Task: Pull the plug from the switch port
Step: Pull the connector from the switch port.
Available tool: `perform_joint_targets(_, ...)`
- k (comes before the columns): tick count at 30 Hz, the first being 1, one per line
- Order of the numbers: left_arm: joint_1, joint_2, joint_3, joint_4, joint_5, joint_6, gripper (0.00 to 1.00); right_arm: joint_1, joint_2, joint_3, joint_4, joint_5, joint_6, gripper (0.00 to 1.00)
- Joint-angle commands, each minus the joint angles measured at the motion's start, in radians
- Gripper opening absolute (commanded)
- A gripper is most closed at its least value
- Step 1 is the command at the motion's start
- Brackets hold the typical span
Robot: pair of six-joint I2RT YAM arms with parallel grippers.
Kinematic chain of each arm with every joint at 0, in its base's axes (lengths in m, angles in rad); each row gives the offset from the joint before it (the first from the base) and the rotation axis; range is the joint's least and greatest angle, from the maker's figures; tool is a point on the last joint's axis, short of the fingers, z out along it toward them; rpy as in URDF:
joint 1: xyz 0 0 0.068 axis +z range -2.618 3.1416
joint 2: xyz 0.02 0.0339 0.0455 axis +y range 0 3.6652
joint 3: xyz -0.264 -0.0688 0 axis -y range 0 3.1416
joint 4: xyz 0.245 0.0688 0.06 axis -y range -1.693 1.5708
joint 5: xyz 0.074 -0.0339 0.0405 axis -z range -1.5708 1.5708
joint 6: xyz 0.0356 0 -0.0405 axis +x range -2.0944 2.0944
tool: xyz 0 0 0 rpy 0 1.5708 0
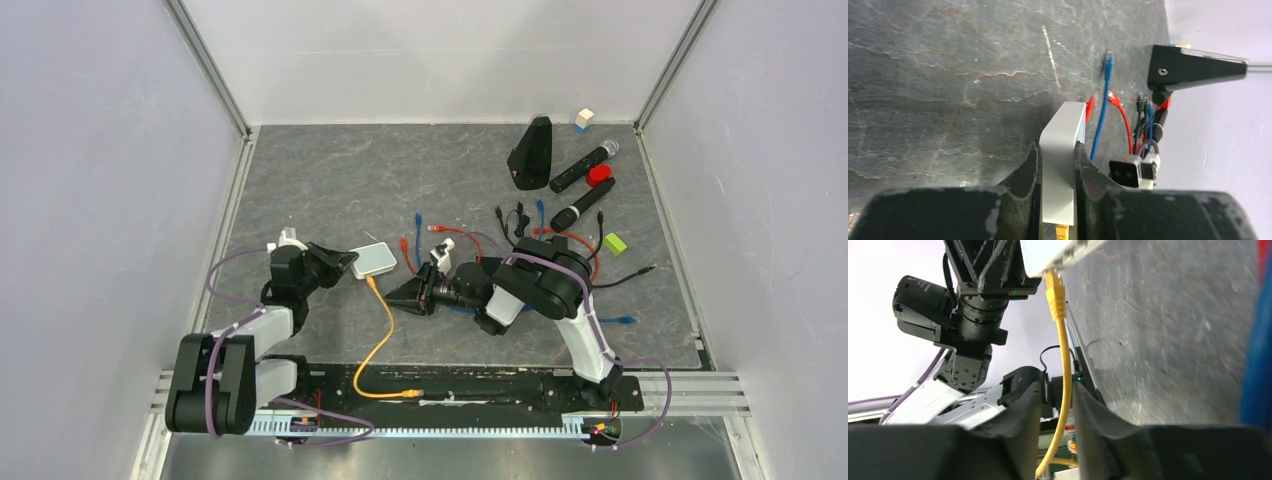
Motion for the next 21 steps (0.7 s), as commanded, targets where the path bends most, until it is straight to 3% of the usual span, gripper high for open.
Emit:
perform_joint_targets(1, 0.006, -0.126, -0.021, -0.018, 0.056, 0.036, 0.02, -0.021, -0.006, 0.093, -0.070, 0.014, -0.048, 0.41)
perform_joint_targets(2, 0.006, -0.157, -0.034, -0.019, 0.063, 0.024, 0.02, -0.026, -0.004, 0.114, -0.107, 0.021, -0.062, 0.48)
perform_joint_targets(4, 0.006, -0.204, -0.044, -0.025, 0.083, 0.010, 0.02, -0.030, 0.018, 0.155, -0.133, 0.025, -0.071, 0.53)
perform_joint_targets(7, 0.005, -0.239, -0.044, -0.045, 0.103, 0.006, 0.02, -0.029, 0.059, 0.213, -0.082, 0.013, -0.031, 0.53)
perform_joint_targets(21, 0.007, -0.191, -0.076, 0.063, 0.103, -0.043, 0.02, -0.018, 0.068, 0.251, -0.019, 0.002, 0.015, 0.36)
